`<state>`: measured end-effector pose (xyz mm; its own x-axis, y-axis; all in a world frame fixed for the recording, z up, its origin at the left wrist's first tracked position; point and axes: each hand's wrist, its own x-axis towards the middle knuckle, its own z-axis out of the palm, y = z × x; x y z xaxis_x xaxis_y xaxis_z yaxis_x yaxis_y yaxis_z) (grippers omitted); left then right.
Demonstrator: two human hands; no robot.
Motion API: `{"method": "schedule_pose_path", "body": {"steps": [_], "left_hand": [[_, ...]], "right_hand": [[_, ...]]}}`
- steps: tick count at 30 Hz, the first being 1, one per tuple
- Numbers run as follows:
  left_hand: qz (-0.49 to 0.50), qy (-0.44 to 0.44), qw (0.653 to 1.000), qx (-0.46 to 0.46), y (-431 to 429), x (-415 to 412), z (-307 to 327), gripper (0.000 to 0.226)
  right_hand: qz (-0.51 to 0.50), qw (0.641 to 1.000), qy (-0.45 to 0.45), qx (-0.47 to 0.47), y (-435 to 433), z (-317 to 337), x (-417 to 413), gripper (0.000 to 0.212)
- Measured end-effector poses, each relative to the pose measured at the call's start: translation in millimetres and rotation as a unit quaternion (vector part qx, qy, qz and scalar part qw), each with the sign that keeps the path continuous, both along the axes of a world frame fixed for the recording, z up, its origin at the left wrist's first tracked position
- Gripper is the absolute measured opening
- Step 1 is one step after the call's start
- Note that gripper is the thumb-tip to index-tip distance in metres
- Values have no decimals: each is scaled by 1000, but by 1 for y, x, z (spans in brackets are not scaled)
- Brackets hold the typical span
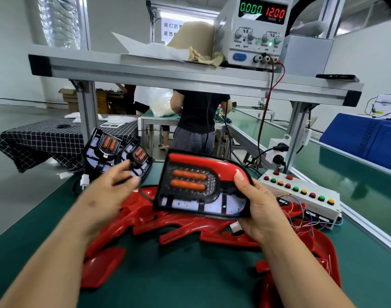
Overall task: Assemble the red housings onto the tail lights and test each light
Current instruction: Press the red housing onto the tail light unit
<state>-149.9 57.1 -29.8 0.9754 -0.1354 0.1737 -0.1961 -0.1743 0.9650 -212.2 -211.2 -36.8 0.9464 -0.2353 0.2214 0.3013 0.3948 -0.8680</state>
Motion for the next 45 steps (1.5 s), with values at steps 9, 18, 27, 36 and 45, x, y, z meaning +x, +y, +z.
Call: {"method": "schedule_pose_path", "body": {"steps": [9,18,27,36,45], "left_hand": [[75,70,943,315,37,6,-5,9],[52,24,890,453,19,3,-3,13],[-48,-146,983,98,14,2,0,23],[-143,-372,880,258,-41,-32,8,49],[-120,-408,845,324,-52,-32,2,41]], "right_hand": [[-44,996,39,67,-2,-5,7,20],[-78,988,47,125,-5,-1,7,39],[-77,989,64,106,-9,-5,9,29],[-95,986,111,87,7,-2,8,43],[-83,989,121,4,15,-3,4,45]]}}
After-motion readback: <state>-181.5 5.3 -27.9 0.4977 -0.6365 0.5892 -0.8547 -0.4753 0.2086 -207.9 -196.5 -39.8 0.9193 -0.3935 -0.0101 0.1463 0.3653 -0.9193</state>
